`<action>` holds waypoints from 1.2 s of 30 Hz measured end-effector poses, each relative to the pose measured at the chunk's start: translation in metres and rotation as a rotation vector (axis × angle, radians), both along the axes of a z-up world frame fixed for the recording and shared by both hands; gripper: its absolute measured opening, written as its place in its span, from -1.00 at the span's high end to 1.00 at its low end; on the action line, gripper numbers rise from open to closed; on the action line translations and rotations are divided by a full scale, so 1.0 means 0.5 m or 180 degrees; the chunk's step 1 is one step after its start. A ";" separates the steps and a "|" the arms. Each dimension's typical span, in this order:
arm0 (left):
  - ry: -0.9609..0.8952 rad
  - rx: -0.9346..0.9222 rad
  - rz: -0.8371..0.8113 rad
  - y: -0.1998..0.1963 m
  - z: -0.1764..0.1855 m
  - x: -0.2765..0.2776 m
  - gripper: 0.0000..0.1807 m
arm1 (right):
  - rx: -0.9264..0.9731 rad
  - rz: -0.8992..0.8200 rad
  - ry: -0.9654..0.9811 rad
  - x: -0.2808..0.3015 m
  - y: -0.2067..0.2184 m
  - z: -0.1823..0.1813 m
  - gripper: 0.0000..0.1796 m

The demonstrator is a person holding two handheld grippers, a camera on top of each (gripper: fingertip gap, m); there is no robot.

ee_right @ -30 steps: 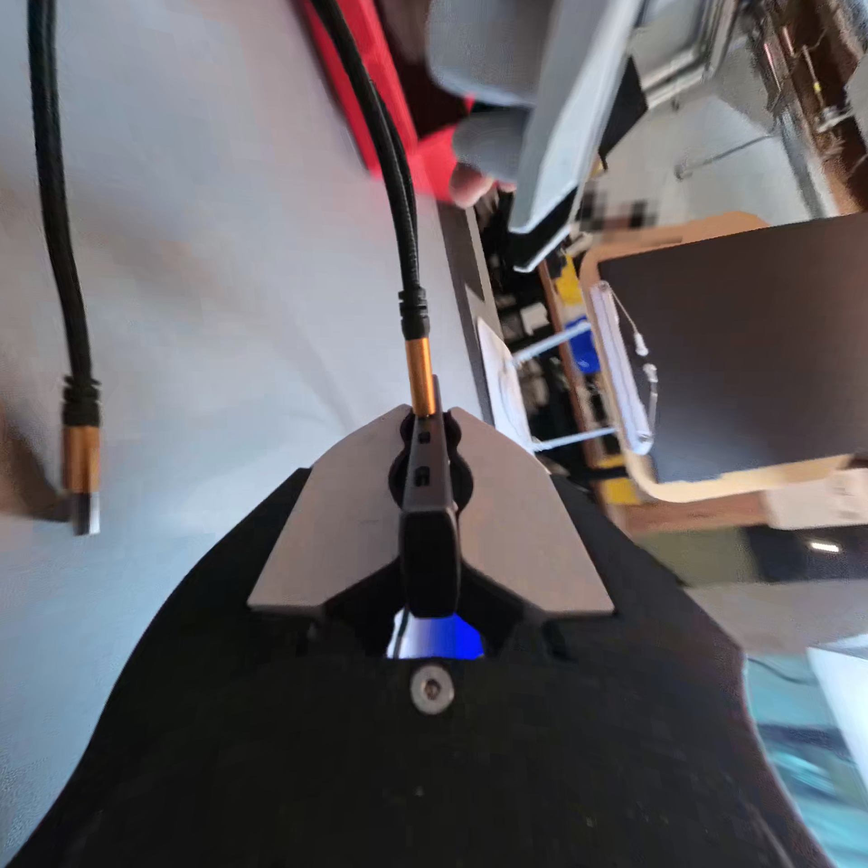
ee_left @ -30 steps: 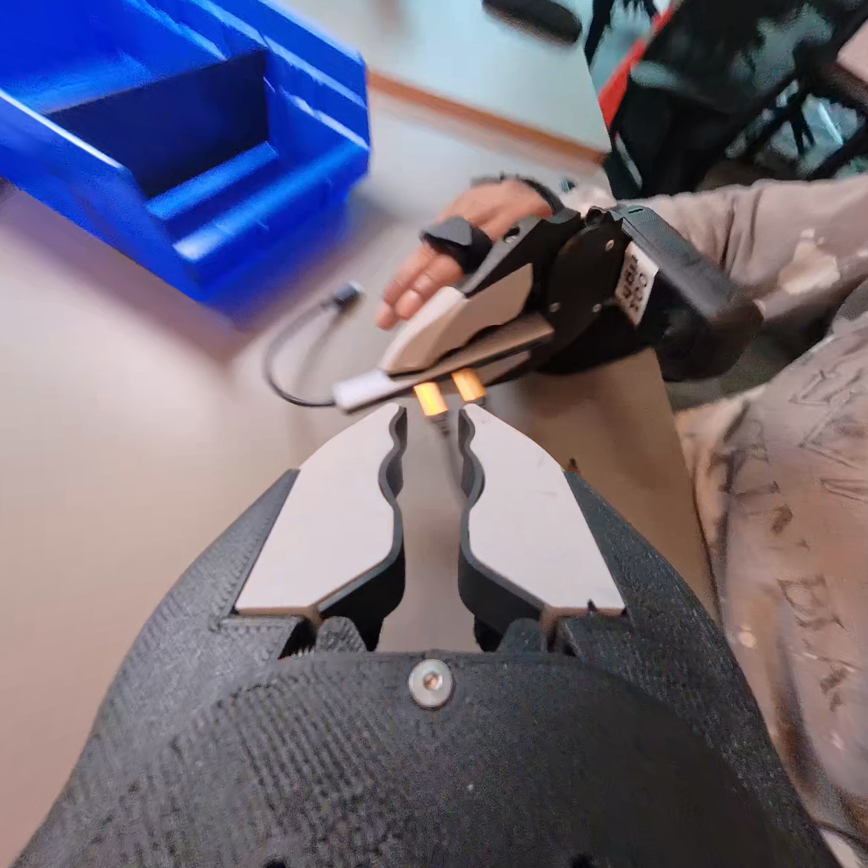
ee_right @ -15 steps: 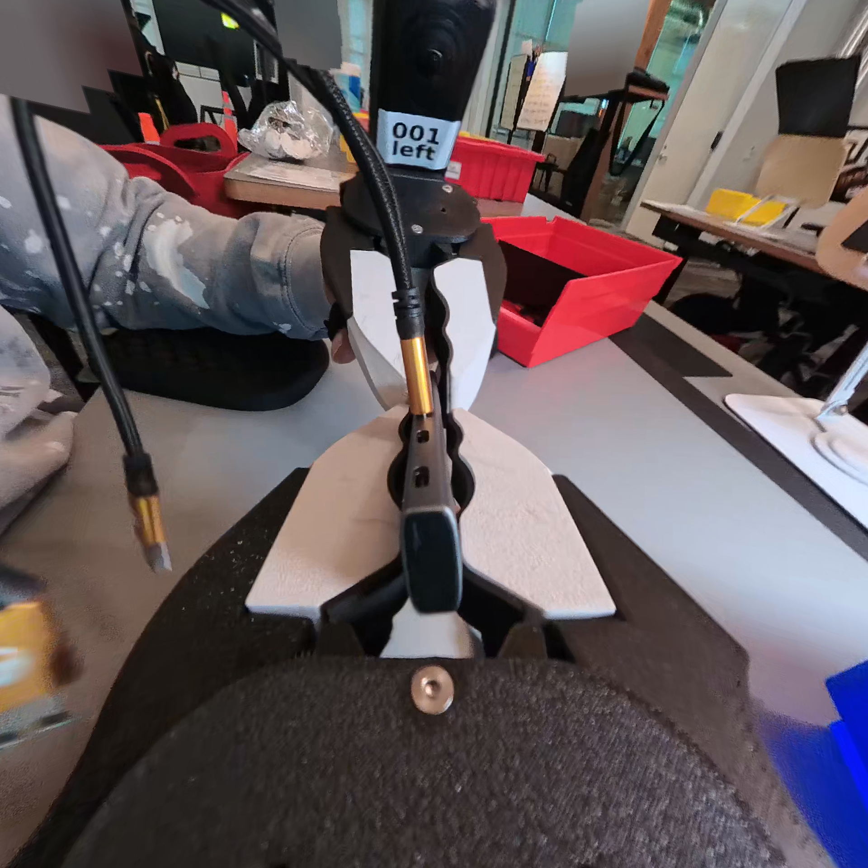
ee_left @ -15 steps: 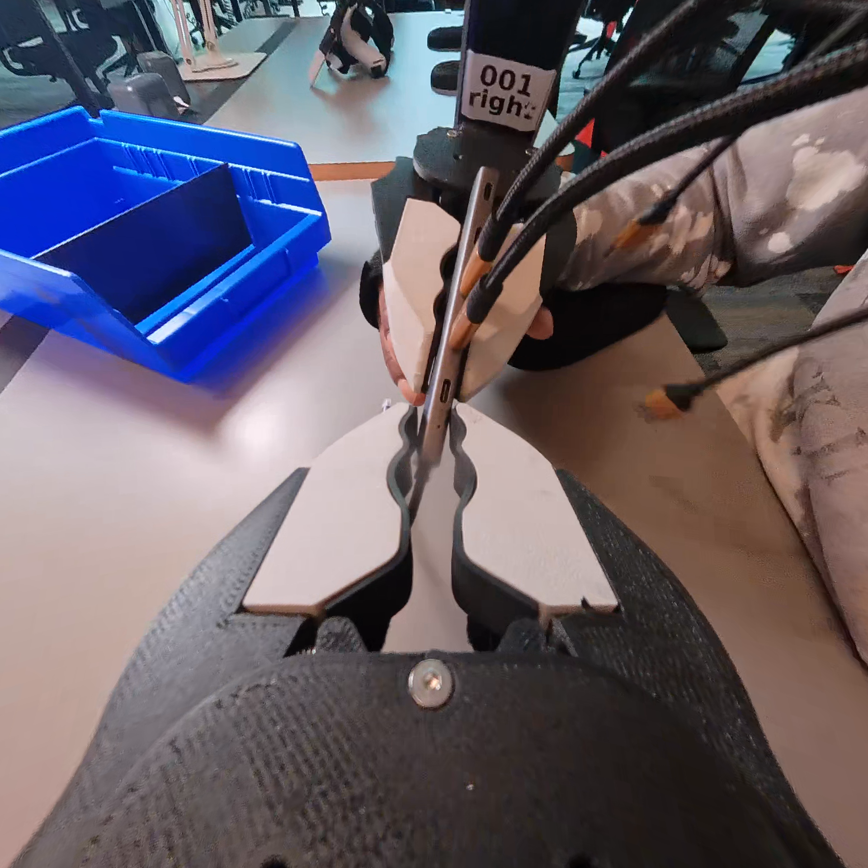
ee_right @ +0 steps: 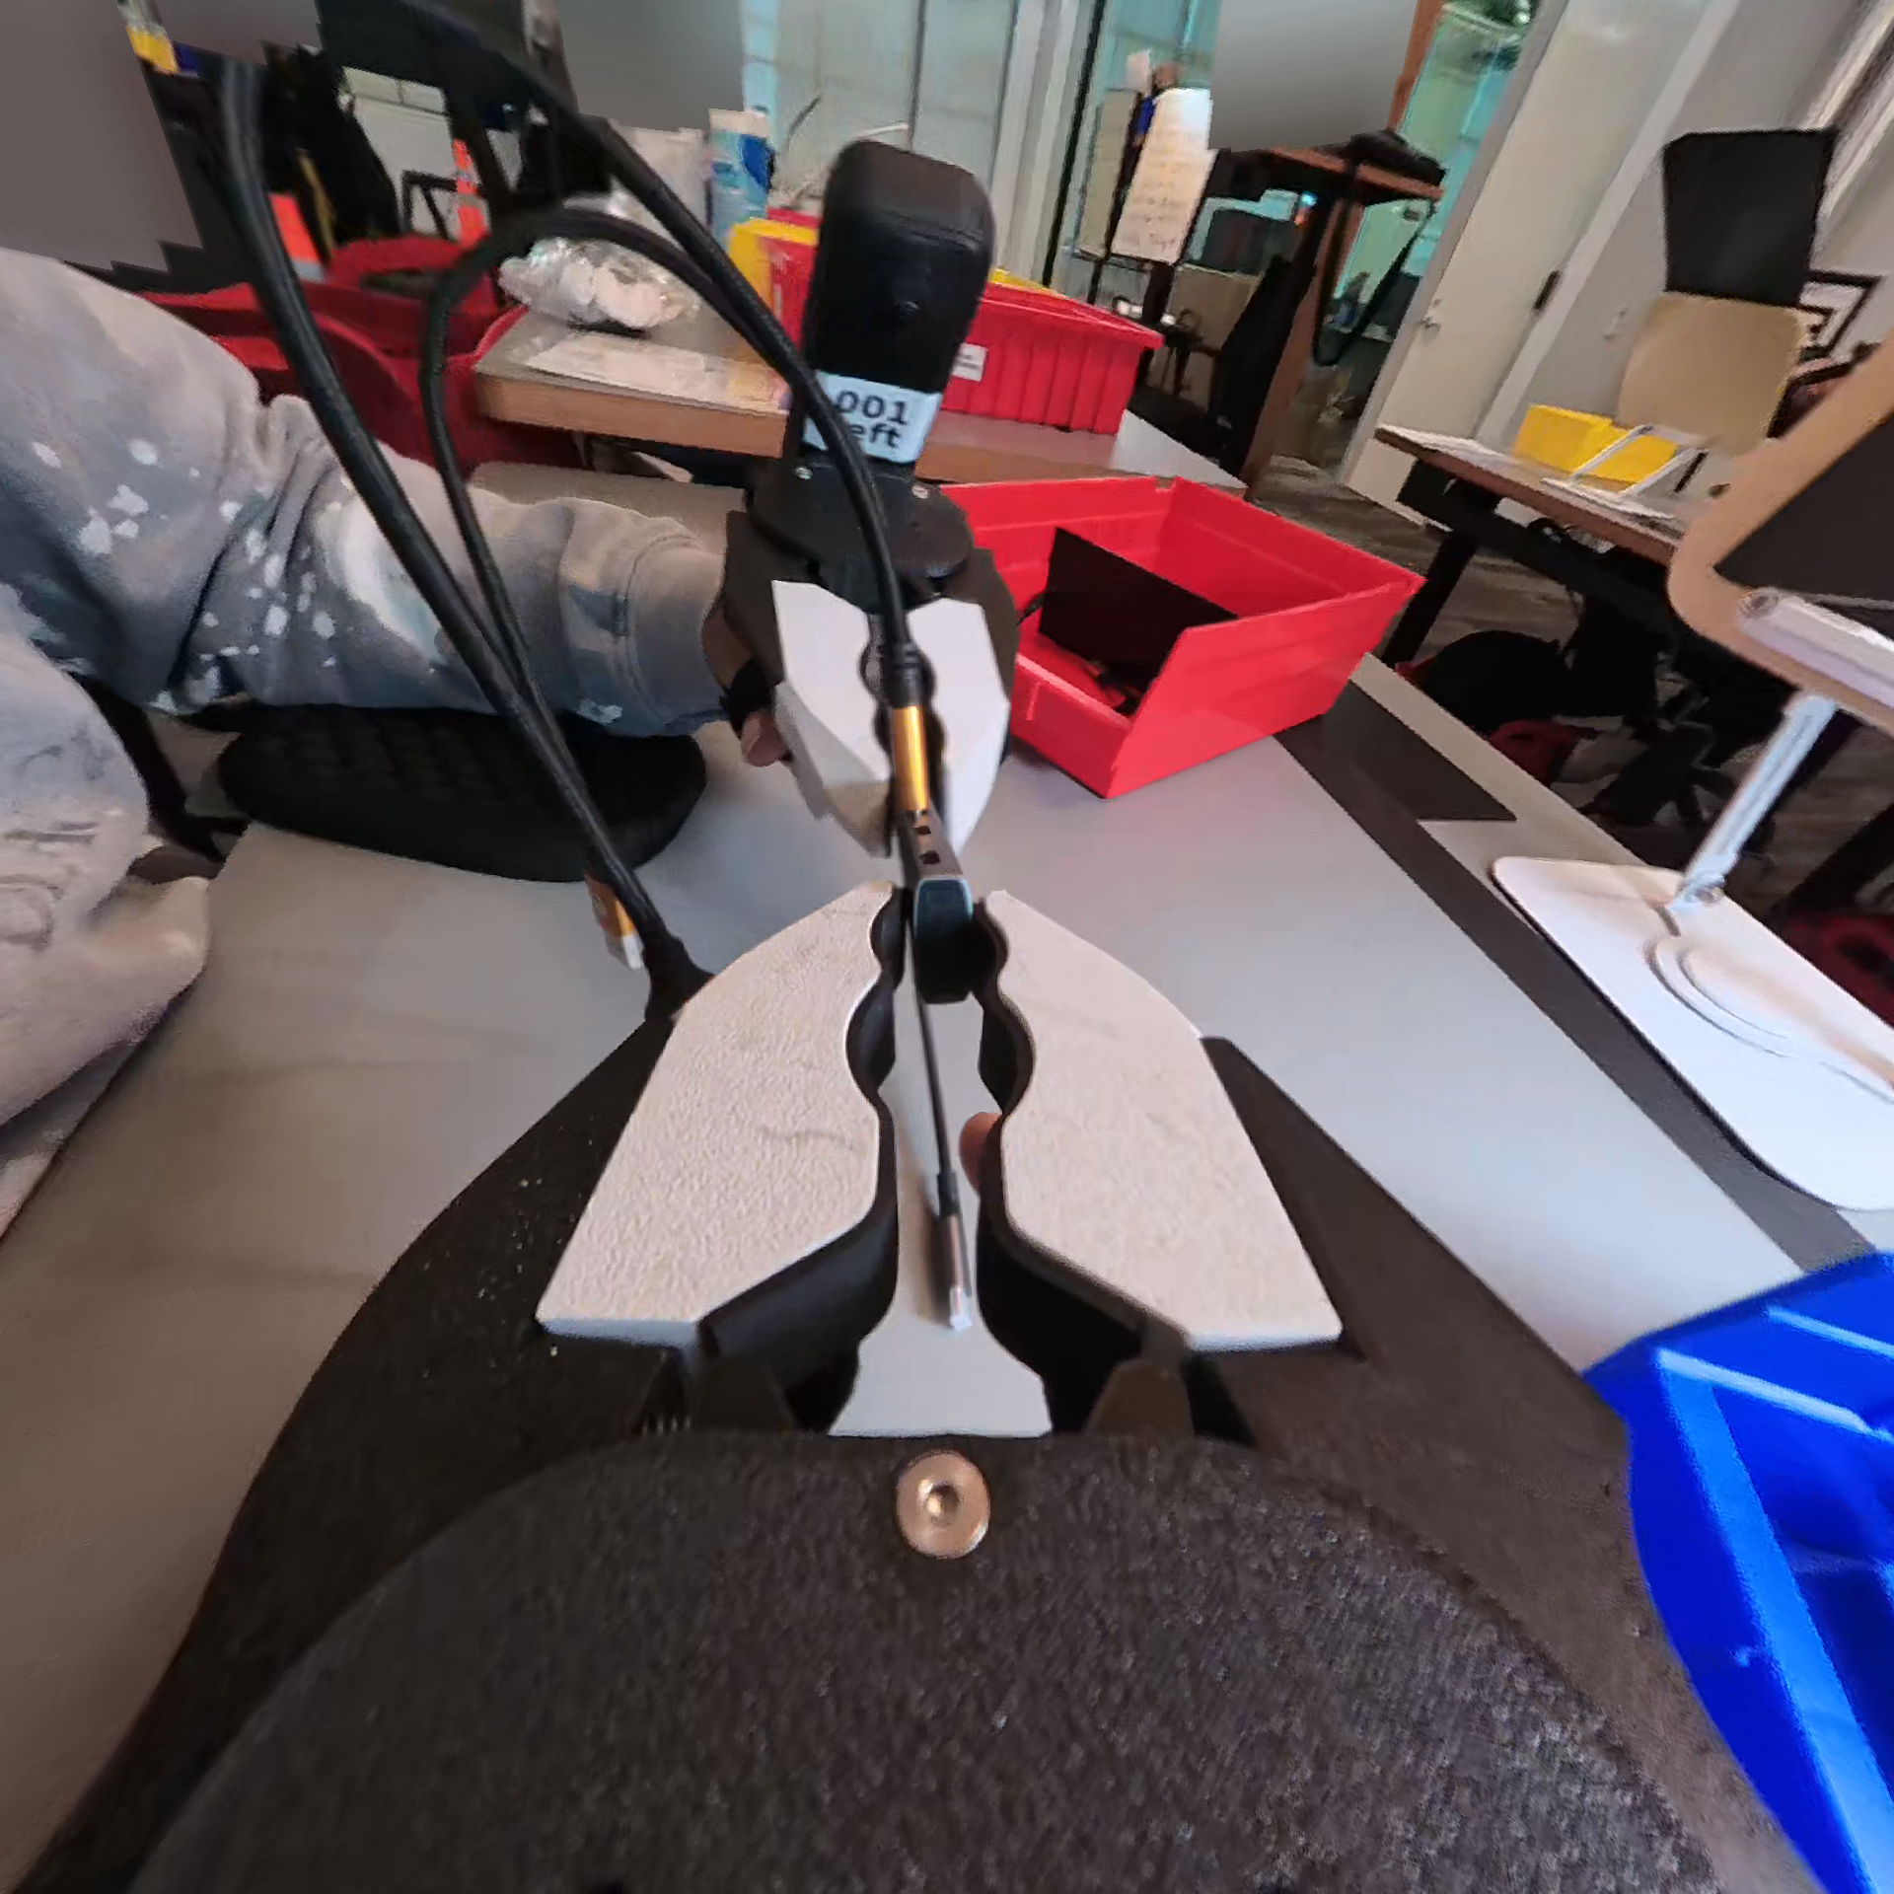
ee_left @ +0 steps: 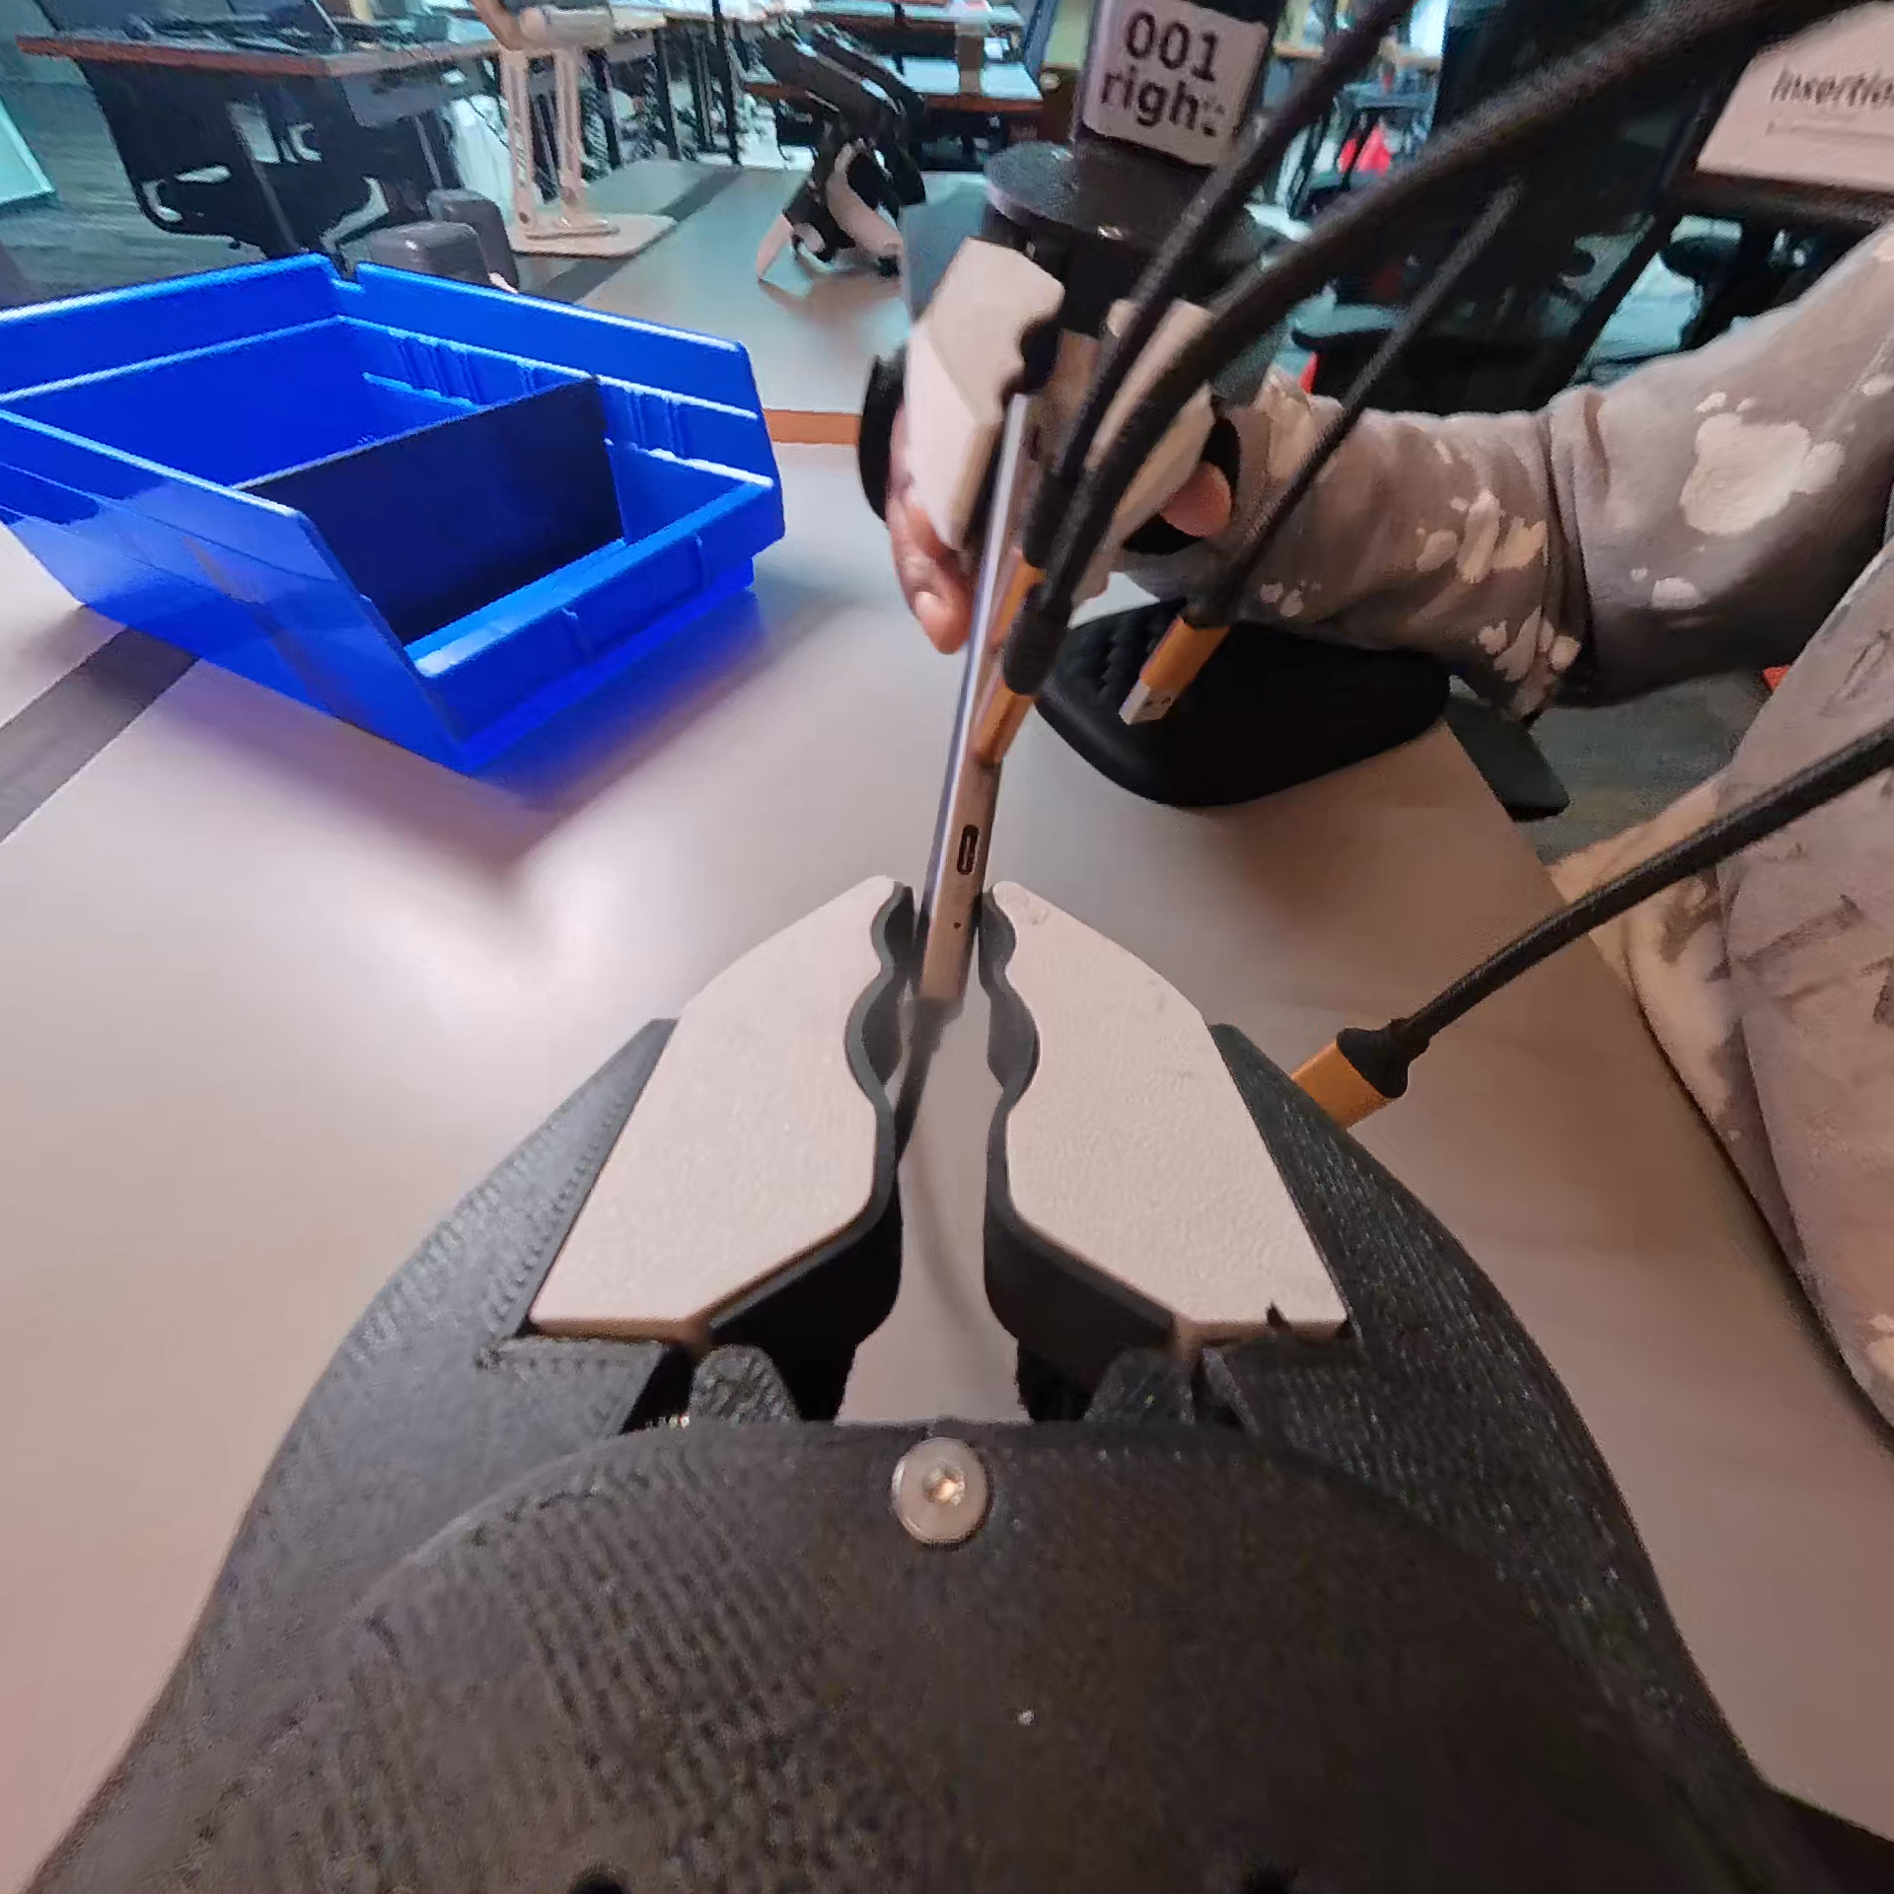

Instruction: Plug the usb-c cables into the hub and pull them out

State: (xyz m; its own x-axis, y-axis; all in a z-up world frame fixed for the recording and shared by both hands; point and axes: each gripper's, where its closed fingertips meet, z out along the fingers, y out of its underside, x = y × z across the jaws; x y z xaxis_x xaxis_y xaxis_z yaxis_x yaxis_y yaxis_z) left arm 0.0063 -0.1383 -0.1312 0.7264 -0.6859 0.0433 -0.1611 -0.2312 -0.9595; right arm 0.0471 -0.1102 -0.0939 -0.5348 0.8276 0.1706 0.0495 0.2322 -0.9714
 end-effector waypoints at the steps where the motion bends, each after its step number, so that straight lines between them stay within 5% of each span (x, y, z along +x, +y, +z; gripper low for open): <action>1: -0.0025 0.0030 0.0106 0.003 0.007 -0.006 0.85 | 0.0057 0.0027 0.0022 0.003 -0.005 0.010 0.89; 4: 0.0095 0.0129 0.0702 0.018 0.026 -0.058 0.66 | 0.0342 -0.0086 0.0140 0.008 0.015 0.061 0.89; 9: 0.0216 0.0108 0.1386 -0.010 0.006 -0.138 0.61 | 0.0654 -0.0567 0.0270 0.019 0.124 0.210 0.89; 13: -0.0059 0.0176 0.1572 -0.046 0.005 -0.157 0.61 | 0.0938 -0.1271 0.0329 0.022 0.251 0.330 0.89; 17: -0.0301 0.0289 0.1777 -0.065 0.024 -0.181 0.62 | 0.1427 -0.2199 0.0119 0.015 0.418 0.373 0.89; 23: -0.0217 0.0332 0.1873 -0.063 0.019 -0.182 0.63 | 0.1826 -0.3119 -0.0525 -0.015 0.642 0.255 0.89; 32: -0.0085 0.0180 0.1805 -0.055 -0.015 -0.172 0.63 | -0.0116 -0.3291 -0.0876 -0.065 0.778 0.062 0.89; 36: -0.0143 0.0124 0.1798 -0.053 -0.023 -0.176 0.64 | -0.0240 -0.3190 -0.1565 -0.054 0.795 -0.028 0.88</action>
